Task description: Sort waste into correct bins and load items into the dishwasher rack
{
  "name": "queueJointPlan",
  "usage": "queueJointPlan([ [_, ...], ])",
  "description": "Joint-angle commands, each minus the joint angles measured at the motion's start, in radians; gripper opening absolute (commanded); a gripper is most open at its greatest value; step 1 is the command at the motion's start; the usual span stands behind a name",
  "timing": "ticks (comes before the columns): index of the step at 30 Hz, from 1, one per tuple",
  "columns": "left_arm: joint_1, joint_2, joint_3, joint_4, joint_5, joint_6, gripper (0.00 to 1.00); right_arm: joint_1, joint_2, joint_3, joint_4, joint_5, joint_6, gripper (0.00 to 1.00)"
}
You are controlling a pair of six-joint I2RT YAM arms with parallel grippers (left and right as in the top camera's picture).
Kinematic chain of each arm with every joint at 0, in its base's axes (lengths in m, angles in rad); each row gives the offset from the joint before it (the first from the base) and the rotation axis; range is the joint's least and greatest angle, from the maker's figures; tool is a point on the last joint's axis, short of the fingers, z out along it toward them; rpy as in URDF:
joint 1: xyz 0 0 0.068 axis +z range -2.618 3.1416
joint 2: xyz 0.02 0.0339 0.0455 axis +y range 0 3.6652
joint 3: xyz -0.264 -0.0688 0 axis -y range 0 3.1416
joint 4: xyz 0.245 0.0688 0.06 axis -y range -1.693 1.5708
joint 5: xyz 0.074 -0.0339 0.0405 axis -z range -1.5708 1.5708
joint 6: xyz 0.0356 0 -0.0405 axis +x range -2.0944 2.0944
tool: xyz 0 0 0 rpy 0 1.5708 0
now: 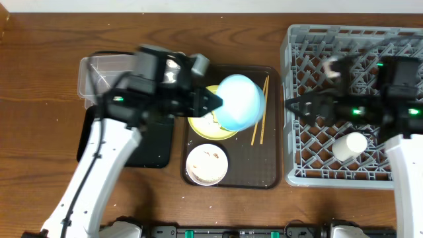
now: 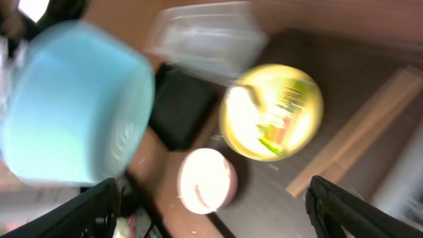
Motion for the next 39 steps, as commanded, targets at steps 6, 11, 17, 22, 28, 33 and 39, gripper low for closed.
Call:
queueJointPlan([
  [6, 0.132, 0.003, 0.003, -0.023, 0.487, 0.058, 0.06, 0.155, -0.008, 0.018, 0.144, -0.043, 0.053, 0.89],
  [11, 0.147, -0.001, 0.003, -0.023, 0.518, 0.058, 0.06, 0.155, -0.008, 0.018, 0.142, -0.023, 0.052, 0.9],
  [17, 0.105, -0.024, 0.003, -0.196, -0.101, 0.05, 0.06, 0.127, -0.019, 0.018, 0.081, 0.342, 0.236, 0.87],
  [22, -0.083, -0.003, -0.031, -0.212, -0.387, 0.04, 0.06, 0.079, -0.039, 0.018, 0.08, 0.434, 0.28, 0.91],
  [28, -0.361, 0.128, -0.109, -0.095, -0.66, -0.076, 0.06, 0.056, -0.043, 0.018, 0.067, 0.435, 0.28, 0.92],
  [33, -0.49, 0.281, -0.111, 0.001, -0.71, -0.092, 0.06, 0.056, -0.043, 0.018, 0.044, 0.439, 0.279, 0.94],
  [39, -0.53, 0.378, -0.111, 0.006, -0.77, -0.12, 0.14, 0.056, -0.043, 0.018, 0.03, 0.439, 0.279, 0.94],
])
